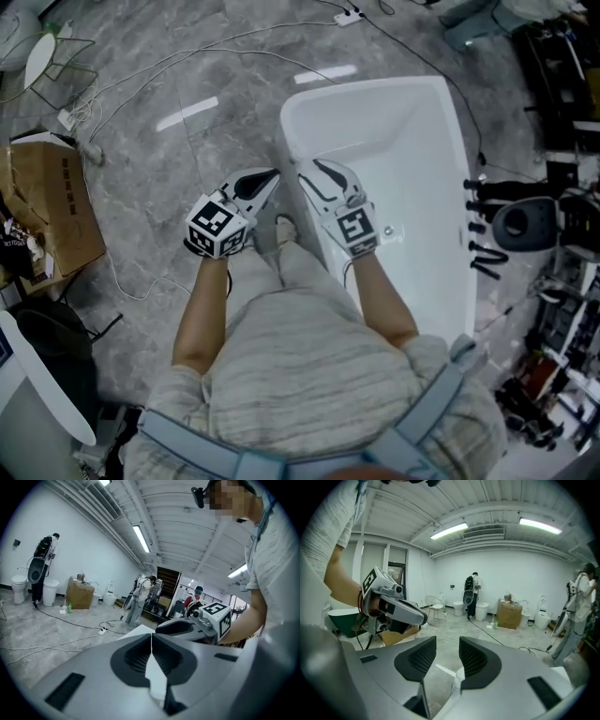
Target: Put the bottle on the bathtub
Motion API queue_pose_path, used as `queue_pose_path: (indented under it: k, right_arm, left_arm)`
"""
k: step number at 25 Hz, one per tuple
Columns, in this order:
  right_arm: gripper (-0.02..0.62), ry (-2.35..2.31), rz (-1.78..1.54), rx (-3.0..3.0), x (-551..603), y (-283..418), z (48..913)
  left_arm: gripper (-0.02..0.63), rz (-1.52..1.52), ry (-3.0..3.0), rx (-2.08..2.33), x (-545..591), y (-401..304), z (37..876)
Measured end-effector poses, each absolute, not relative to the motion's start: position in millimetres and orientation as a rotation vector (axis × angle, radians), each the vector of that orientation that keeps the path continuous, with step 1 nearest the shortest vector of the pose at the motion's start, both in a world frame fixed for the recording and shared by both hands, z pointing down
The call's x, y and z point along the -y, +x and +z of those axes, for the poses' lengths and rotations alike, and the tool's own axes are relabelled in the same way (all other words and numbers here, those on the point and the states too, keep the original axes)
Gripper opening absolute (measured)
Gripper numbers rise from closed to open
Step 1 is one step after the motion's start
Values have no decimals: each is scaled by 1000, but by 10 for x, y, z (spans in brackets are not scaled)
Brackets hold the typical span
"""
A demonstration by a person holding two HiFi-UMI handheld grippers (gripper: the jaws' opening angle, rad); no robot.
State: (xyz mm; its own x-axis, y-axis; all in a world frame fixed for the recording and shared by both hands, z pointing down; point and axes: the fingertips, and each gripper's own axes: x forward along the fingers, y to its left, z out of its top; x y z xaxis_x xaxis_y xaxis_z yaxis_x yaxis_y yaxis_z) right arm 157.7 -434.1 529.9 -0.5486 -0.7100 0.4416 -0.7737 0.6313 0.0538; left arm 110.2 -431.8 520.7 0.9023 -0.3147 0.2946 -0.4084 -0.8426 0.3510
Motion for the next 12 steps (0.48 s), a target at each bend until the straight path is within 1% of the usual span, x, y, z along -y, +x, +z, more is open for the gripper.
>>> queue_pose_path:
  k: [2,3,5,6,12]
  right_arm:
    - [146,1163,223,2443,4286,1531,5170]
    - [97,1153,216,2447,4270,1512,5103]
    - [26,1137,190,2458,4267,1483,4979]
    - [3,1134,185,2468,4268,1468,4932]
    - [3,1154,200,2492,4240,1472,4730]
  left_arm:
    - [3,327,2667,512,4236,1069,5115]
    - [3,327,2672,505,4204,1059,5072]
    - [3,314,2680,498,4174,1055,4983]
    - [3,306,2683,498,4164,1055,4939]
    - [3,285,2721,516,4129,997,4684]
